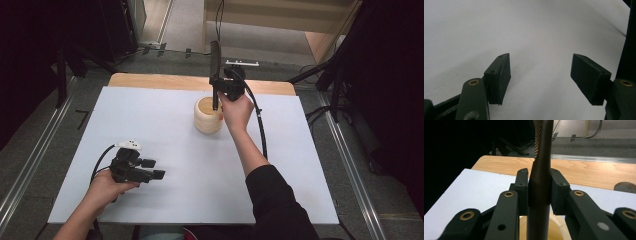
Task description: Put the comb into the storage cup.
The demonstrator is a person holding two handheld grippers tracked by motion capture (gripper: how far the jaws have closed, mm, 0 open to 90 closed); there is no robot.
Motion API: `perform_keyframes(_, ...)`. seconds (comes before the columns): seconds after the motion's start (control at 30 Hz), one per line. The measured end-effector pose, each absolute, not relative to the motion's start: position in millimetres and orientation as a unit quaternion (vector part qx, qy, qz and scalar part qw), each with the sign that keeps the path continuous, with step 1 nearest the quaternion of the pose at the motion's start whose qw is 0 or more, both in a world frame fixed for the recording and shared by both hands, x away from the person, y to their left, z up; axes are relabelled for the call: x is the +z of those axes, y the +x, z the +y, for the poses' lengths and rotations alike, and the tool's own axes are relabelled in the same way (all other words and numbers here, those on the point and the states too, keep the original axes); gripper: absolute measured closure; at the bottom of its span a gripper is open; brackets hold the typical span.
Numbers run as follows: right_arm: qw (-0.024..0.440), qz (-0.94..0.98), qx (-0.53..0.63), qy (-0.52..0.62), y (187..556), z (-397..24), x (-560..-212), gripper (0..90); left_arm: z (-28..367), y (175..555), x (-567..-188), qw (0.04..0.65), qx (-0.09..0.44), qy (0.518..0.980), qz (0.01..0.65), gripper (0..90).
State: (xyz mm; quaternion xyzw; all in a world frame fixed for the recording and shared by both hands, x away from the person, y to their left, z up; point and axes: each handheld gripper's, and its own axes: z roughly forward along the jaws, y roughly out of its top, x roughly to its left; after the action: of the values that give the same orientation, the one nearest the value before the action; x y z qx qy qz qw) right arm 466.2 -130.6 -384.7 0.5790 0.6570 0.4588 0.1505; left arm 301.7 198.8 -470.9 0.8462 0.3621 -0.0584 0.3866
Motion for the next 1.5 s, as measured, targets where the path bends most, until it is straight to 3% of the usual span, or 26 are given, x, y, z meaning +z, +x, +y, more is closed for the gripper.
perform_keyframes(1.5,0.158,0.671,0.453,0.565,451,-125,-422,69.8,197,301,-472,0.381,-0.061,0.849,0.36,33.2)
